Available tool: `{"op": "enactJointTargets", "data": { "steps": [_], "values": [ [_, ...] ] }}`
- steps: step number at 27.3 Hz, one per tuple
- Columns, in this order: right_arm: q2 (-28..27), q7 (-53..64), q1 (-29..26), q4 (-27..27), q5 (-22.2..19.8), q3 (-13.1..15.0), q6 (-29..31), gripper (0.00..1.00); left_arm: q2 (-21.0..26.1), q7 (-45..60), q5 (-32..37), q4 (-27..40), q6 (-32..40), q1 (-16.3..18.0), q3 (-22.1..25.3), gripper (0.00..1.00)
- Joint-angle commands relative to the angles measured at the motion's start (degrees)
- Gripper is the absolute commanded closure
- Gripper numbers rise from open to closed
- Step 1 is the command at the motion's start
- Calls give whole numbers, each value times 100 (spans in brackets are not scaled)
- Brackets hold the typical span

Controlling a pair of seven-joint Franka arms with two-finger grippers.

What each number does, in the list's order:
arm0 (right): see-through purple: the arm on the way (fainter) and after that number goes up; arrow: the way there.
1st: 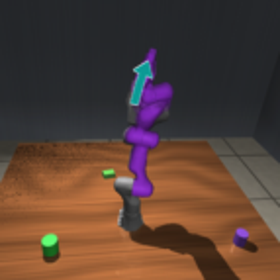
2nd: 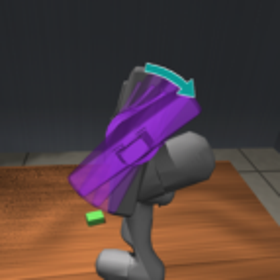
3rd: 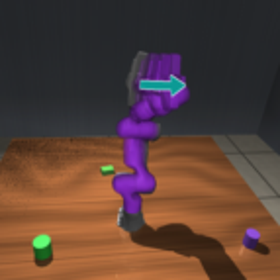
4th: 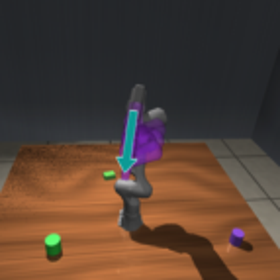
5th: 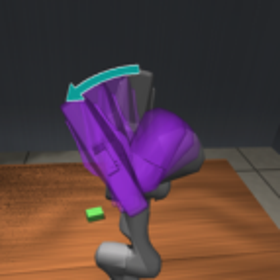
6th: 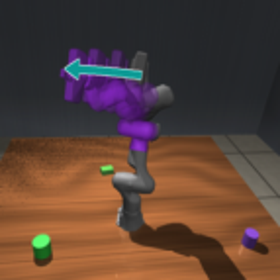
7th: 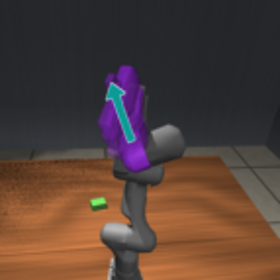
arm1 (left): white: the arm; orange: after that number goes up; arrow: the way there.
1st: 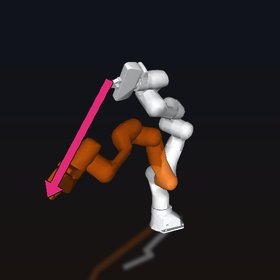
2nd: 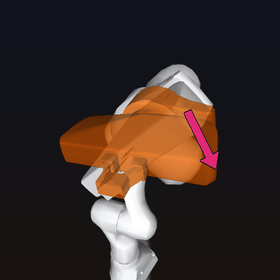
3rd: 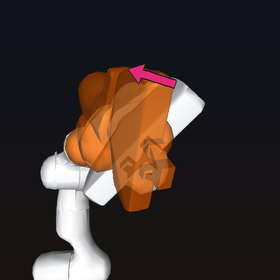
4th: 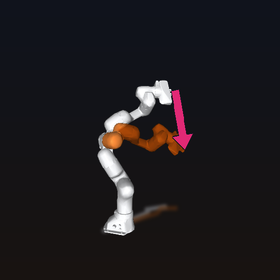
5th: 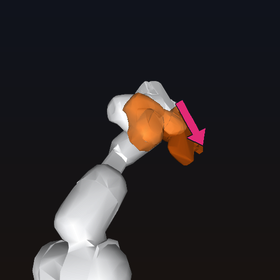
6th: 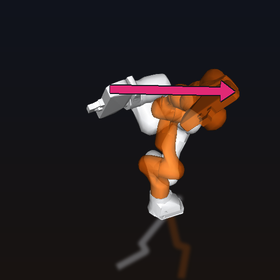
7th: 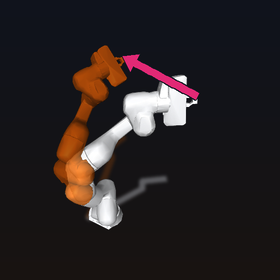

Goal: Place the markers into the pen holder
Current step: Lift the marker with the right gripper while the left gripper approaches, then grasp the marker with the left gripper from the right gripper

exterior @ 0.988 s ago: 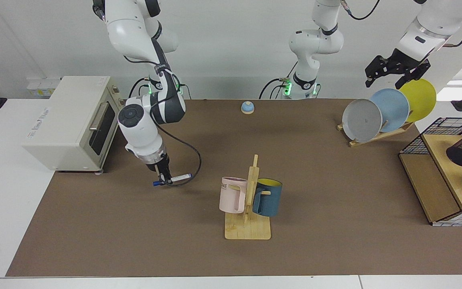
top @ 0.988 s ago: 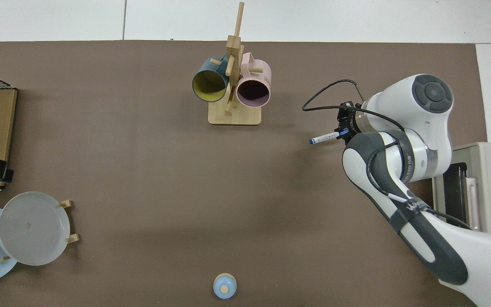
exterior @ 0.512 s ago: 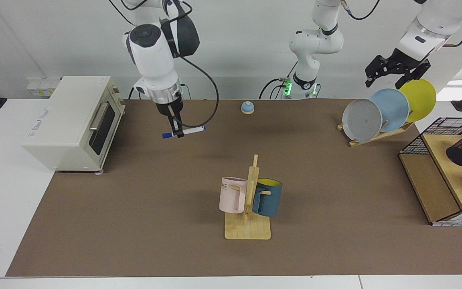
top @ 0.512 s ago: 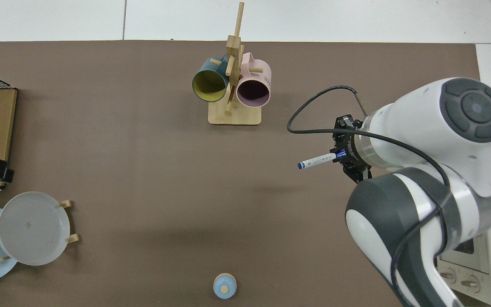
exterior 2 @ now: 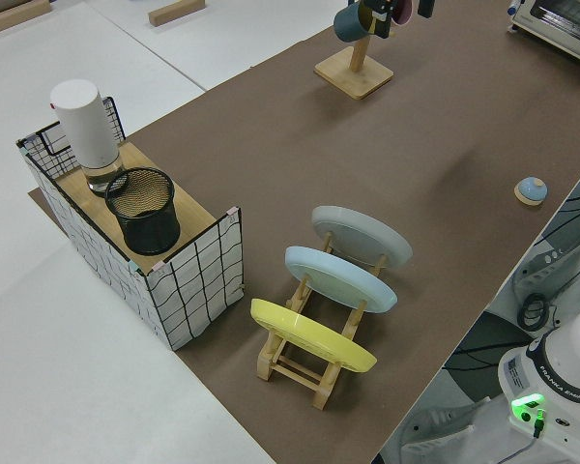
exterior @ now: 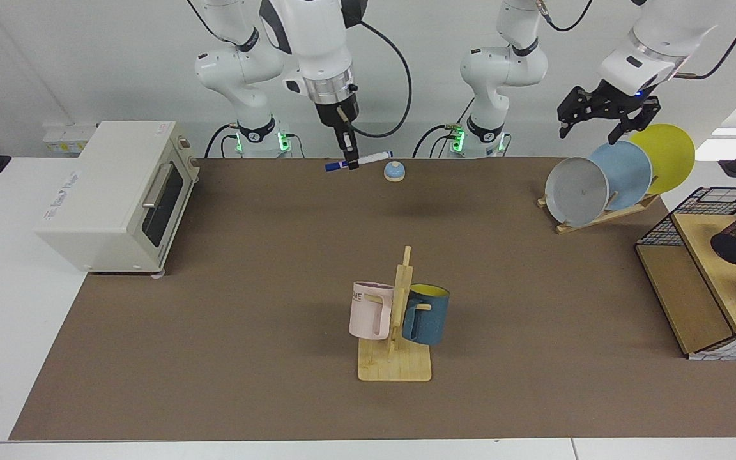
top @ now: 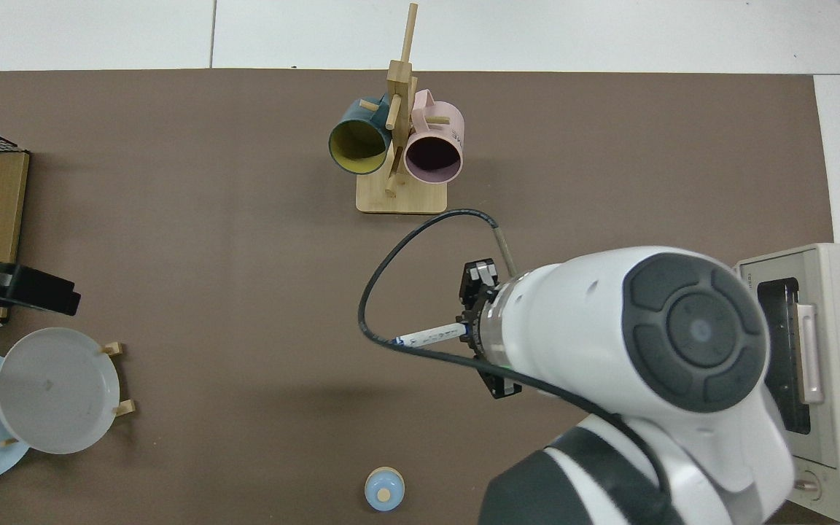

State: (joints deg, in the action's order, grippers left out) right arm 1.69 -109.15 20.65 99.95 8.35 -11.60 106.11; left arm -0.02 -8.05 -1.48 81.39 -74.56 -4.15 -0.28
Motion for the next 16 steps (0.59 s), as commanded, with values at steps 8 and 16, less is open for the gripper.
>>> {"op": "enactJointTargets", "data": {
  "steps": [8, 16],
  "values": [
    [-151, -414, 527, -134, 369, 35, 507, 100, -130, -169, -89, 175, -269, -51, -1307, 1],
    [-213, -485, 563, -143, 378, 26, 657, 100, -454, -3058, -932, 772, -1156, -59, -1554, 2]
  ]
}}
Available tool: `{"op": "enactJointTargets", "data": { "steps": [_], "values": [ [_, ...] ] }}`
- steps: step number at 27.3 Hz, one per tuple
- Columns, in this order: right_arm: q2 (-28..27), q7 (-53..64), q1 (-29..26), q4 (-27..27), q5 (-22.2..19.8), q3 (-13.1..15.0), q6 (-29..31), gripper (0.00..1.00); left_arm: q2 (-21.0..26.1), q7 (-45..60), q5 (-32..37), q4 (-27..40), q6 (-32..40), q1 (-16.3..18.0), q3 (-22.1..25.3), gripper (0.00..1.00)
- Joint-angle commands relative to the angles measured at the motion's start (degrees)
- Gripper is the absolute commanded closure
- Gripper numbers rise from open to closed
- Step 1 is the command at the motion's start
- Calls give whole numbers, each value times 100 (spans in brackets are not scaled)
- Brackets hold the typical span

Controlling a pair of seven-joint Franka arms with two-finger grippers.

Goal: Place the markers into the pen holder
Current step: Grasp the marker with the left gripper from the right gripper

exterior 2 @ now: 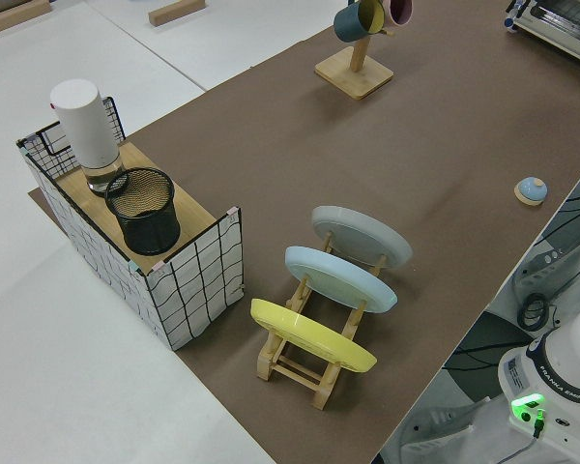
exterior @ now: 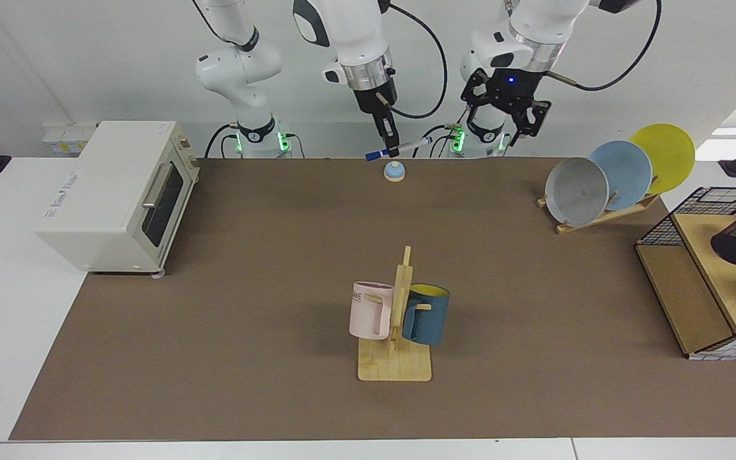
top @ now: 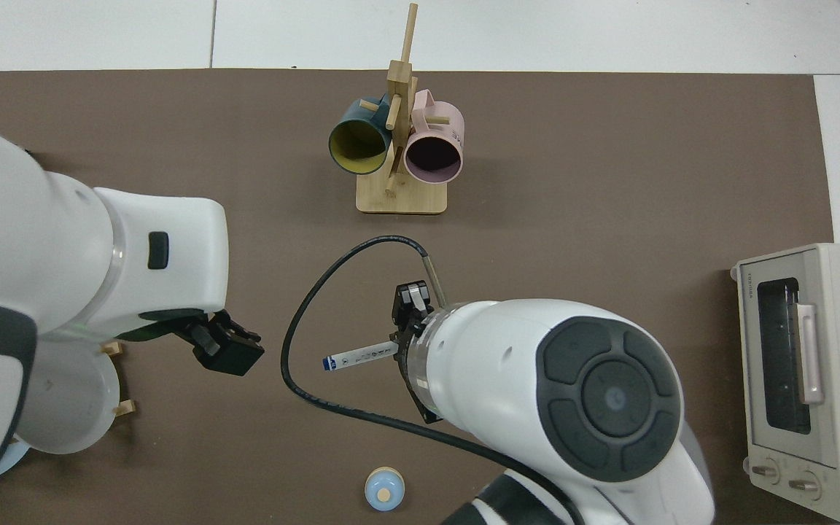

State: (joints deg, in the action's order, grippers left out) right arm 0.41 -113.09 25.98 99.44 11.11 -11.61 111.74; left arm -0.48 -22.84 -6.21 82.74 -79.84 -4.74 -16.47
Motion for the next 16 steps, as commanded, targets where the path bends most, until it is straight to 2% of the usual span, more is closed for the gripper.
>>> {"op": "enactJointTargets", "data": {
  "steps": [1, 4, 9, 16],
  "values": [
    [-85, -82, 30, -92, 102, 27, 94, 100, -479, -1922, -529, 734, -769, -1, 65, 2],
    [-94, -73, 30, -144, 102, 36, 94, 100, -725, -2714, -679, 1199, -1156, -1, 47, 3],
    [-103, -12, 30, -171, 67, 27, 94, 100, -1025, -3033, -802, 1710, -1561, -106, 47, 4],
    [-103, 68, 39, -171, 23, 27, 102, 100, -998, -2954, -855, 1912, -1780, -624, 39, 4]
  ]
}}
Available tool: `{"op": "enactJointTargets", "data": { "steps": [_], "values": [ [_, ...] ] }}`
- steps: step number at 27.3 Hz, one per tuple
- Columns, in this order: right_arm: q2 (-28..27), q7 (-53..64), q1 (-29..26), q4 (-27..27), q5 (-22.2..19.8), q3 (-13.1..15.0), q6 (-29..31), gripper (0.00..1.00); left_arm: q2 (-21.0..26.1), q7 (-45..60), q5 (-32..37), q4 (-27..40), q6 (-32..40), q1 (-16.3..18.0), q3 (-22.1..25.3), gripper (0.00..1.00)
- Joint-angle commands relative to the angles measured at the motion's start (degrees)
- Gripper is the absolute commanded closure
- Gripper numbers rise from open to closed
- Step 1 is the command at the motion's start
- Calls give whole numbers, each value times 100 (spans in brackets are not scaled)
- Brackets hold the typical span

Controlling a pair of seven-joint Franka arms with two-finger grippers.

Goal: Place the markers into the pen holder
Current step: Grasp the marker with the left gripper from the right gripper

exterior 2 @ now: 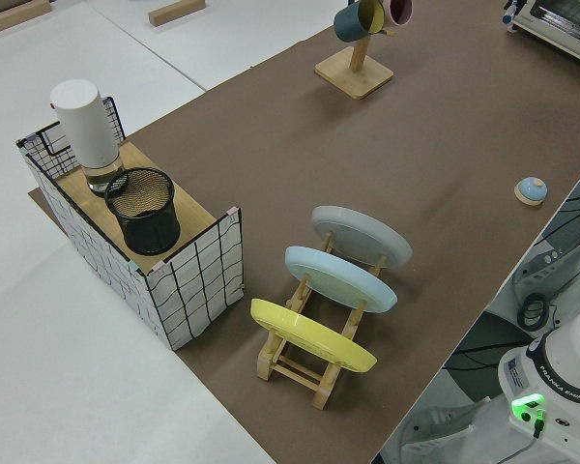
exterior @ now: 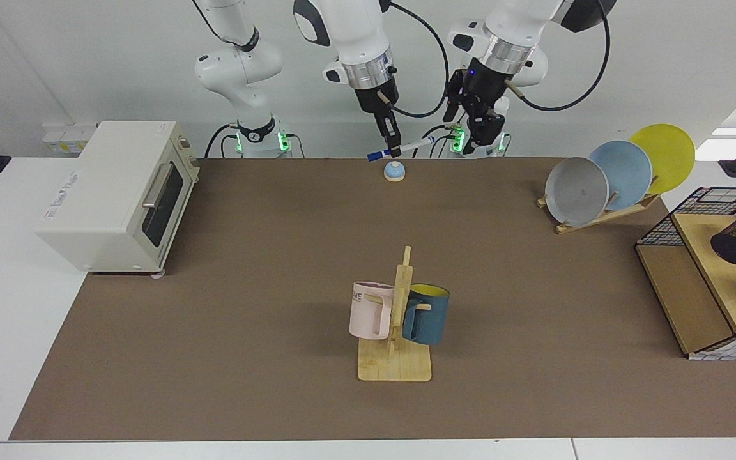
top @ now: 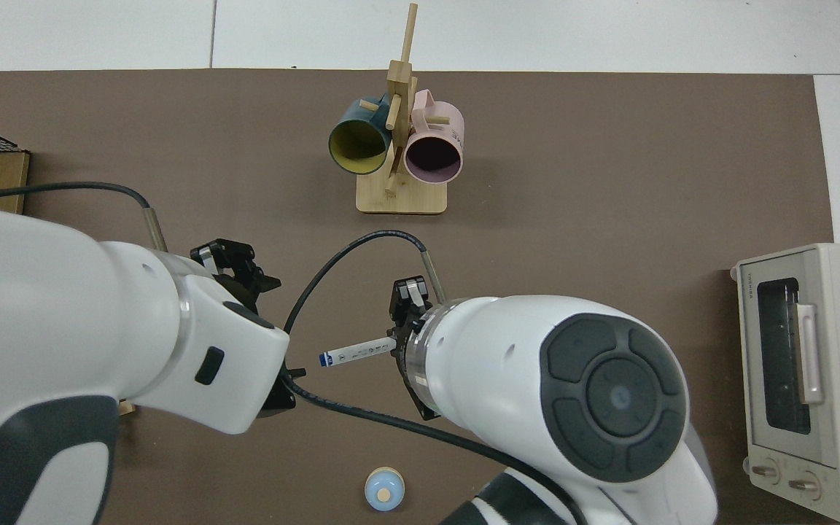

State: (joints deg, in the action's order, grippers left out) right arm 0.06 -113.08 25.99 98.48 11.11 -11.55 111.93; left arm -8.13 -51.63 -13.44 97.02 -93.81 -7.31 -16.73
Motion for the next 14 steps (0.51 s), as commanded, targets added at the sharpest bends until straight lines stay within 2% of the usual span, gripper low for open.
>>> {"op": "enactJointTargets", "data": {
  "steps": [1, 4, 14],
  "values": [
    [-76, 67, 55, -75, 6, 21, 83, 100, -250, -67, -150, 545, -505, -420, 73, 4],
    [-147, 67, 239, -75, -12, 30, 83, 100, -259, -58, -150, 651, -656, -447, 65, 5],
    [-147, 67, 257, -75, -135, 30, 110, 100, -250, -40, -159, 853, -805, -570, 56, 8]
  ]
}}
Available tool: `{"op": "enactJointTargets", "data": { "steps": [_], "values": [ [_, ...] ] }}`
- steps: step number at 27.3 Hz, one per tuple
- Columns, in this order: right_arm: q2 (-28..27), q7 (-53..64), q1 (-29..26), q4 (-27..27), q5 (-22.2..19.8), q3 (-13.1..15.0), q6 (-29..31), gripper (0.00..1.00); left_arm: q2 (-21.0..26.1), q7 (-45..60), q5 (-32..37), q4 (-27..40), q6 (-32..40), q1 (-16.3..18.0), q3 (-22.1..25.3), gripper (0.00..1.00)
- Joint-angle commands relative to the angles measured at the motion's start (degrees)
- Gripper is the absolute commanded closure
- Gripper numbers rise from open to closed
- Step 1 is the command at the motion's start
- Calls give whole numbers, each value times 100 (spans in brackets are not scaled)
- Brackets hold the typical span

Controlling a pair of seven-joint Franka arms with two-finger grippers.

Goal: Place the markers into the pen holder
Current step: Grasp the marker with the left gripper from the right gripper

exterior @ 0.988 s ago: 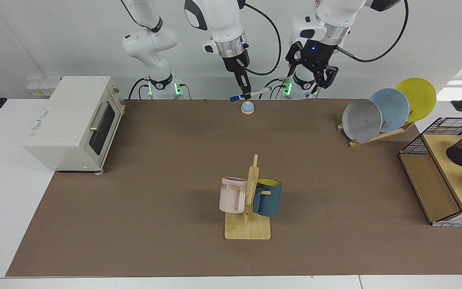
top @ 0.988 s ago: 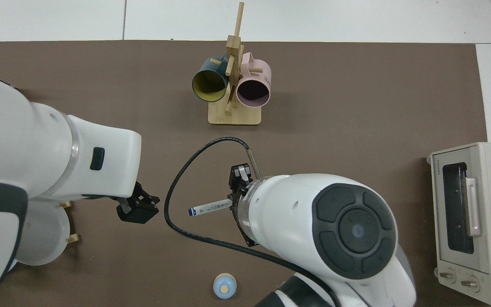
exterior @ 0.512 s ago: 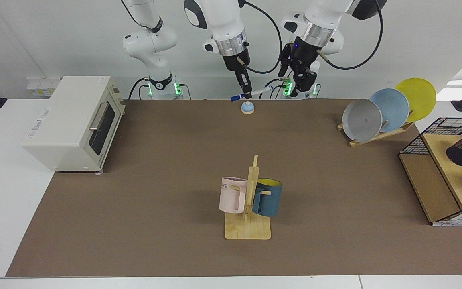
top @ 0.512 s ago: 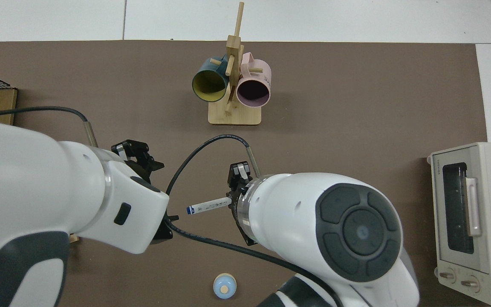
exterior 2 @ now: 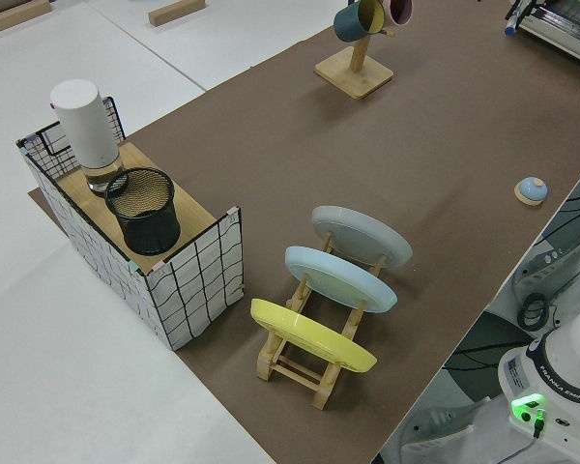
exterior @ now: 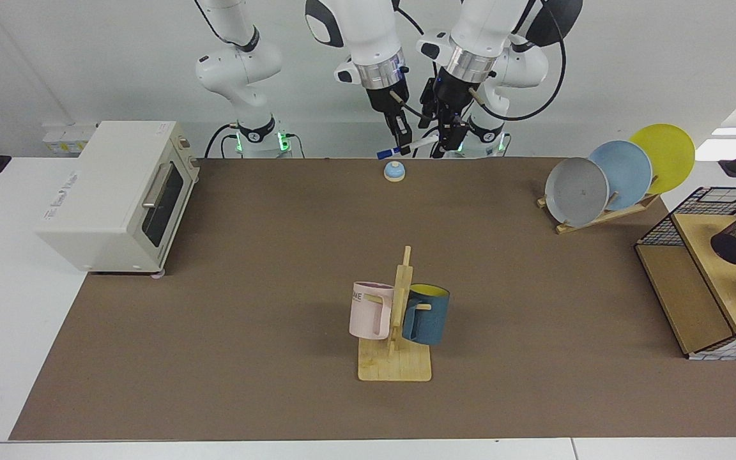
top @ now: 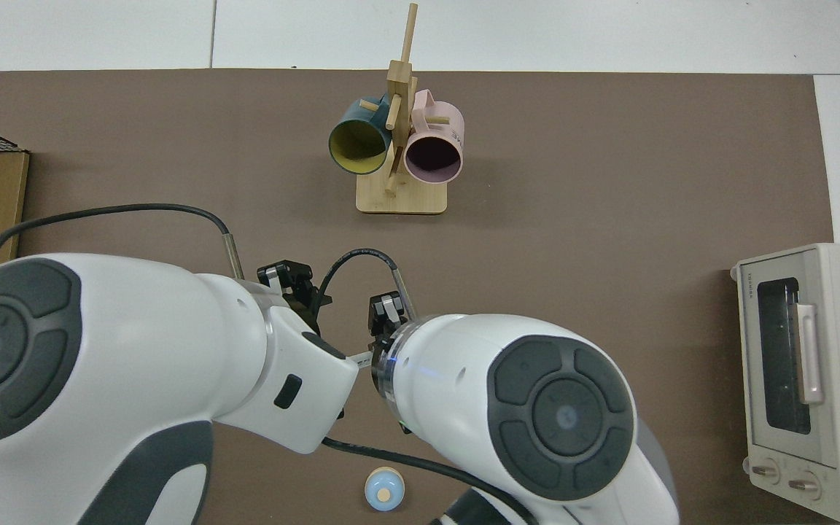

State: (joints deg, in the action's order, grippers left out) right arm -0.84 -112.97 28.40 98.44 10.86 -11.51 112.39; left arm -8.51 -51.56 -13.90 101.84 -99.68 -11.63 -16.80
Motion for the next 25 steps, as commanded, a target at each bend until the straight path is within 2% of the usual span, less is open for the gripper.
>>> {"op": "enactJointTargets", "data": {
  "steps": [1, 6, 9, 11, 12, 25],
  "values": [
    [-57, 56, 8, -70, -120, 26, 64, 100, -204, -47, -113, 381, -218, -138, 63, 8],
    [-57, 56, 8, -70, -120, 26, 46, 100, -221, -38, -113, 521, -183, -270, 45, 10],
    [-57, 56, -1, -70, -120, 26, 46, 100, -221, -29, -113, 512, -209, -270, 45, 18],
    [-57, 56, -1, -70, -120, 26, 55, 100, -212, -29, -113, 512, -218, -261, 45, 39],
    [-57, 56, -1, -70, -111, 26, 55, 100, -212, -21, -113, 512, -227, -261, 45, 45],
    [-57, 56, -27, -70, -120, 26, 55, 100, -151, -47, 1, 451, -306, -226, 63, 100]
  ]
}}
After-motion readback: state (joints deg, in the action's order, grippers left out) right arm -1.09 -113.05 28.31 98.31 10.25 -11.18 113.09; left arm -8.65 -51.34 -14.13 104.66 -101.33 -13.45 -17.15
